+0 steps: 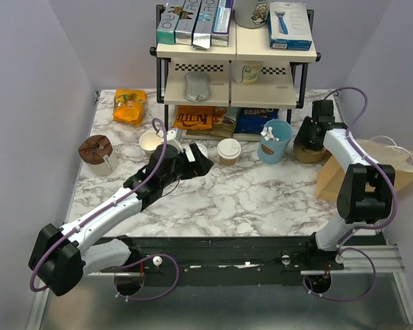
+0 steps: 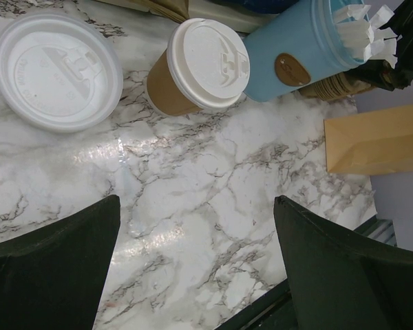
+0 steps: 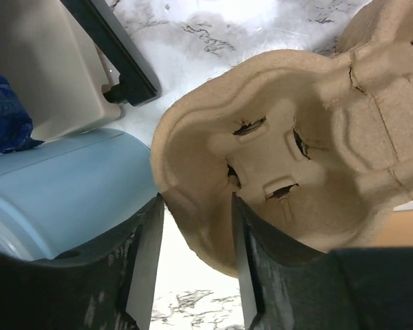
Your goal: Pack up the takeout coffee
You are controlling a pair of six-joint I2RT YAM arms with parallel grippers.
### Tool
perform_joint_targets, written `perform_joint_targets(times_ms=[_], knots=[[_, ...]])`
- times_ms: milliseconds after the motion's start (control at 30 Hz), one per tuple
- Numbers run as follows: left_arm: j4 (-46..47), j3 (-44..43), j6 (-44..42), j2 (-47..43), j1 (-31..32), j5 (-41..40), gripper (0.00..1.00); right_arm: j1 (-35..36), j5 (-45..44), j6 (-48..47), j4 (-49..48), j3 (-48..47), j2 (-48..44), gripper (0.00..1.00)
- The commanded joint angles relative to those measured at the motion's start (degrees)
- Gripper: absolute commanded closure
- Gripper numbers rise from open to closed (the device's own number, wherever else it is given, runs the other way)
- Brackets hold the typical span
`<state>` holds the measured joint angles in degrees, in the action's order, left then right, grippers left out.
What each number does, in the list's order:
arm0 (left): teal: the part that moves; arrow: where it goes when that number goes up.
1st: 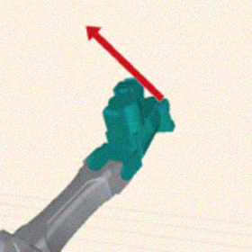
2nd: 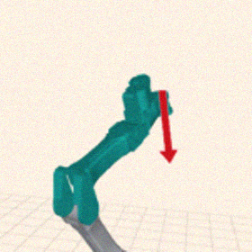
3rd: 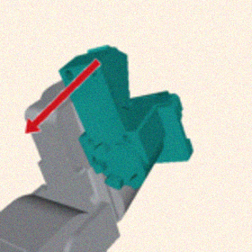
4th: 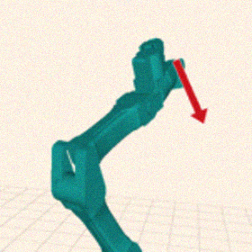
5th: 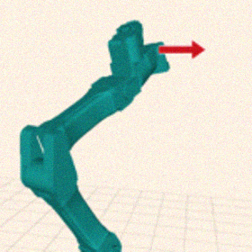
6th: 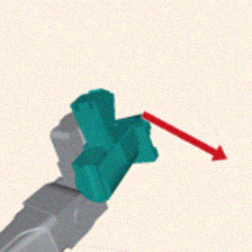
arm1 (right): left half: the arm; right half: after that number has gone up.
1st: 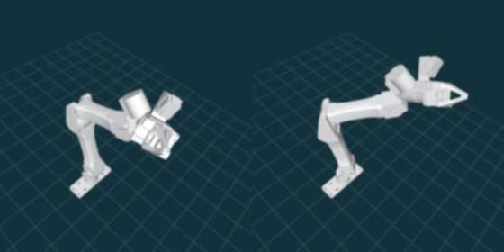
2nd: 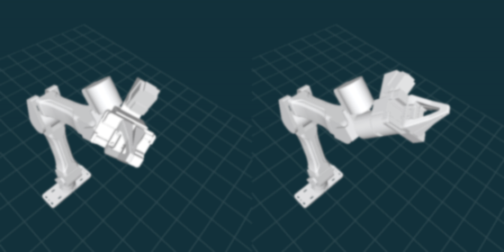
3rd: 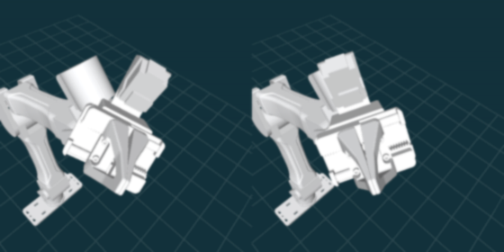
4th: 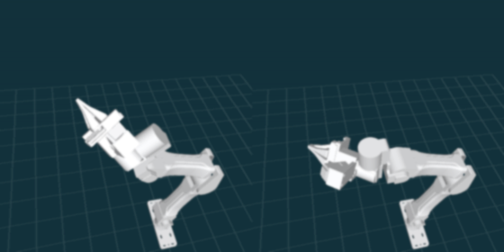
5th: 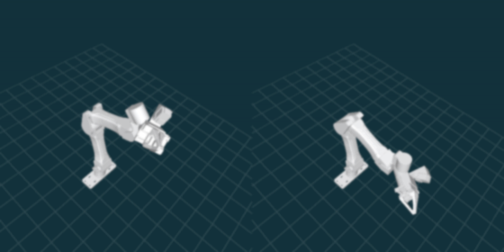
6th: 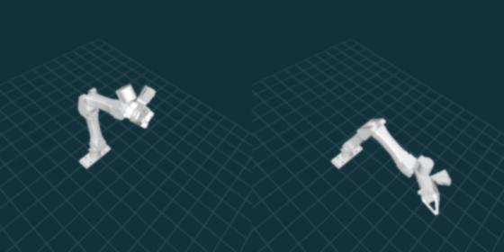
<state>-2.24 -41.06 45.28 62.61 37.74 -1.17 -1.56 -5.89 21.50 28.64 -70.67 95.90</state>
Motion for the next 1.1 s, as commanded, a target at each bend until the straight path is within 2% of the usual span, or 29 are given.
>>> perform_joint_targets(times_ms=[0, 200, 400, 633, 700, 733, 900, 933, 1067], knots=[[1.9, 0.9, 0.1, 0.4, 0.0, 1.2, 0.01, -0.5, -2.0, -0.9, -0.6, 1.4, -2.0, 0.5], [2.0, 1.0, 0.1, 0.6, 0.0, 2.7, 0.01, -0.5, -2.0, -1.9, -1.0, 1.2, -2.7, 0.5], [1.9, 1.0, 0.1, 0.9, 0.1, 3.0, 0.01, -0.5, -2.5, -3.1, -1.0, 1.3, -4.1, 0.61], [2.0, 0.7, 0.0, 1.5, 0.0, 3.4, 0.01, -0.5, -2.7, -4.5, -0.9, 1.3, -4.9, 0.62], [2.0, 0.6, 0.0, 1.6, 0.0, 3.5, 0.01, -0.5, -3.0, -4.7, -0.6, 1.3, -5.2, 0.67], [2.0, 0.6, 0.2, 1.7, 0.0, 3.5, 0.01, -0.5, -2.9, -4.9, -0.4, 1.2, -5.3, 0.74], [2.0, 0.5, 0.0, 1.8, 0.0, 3.6, 0.01, -0.5, -3.5, -6.5, -0.4, 1.2, -6.9, 0.87], [1.9, 0.5, 0.0, 1.9, 0.0, 3.6, 0.01, -0.5, -3.4, -7.2, -0.5, 0.8, -7.5, 0.94], [2.0, 0.4, -0.1, 2.1, 0.0, 3.9, 0.01, -0.5, -4.5, -10.8, 1.1, -1.1, -8.6, 0.99]])
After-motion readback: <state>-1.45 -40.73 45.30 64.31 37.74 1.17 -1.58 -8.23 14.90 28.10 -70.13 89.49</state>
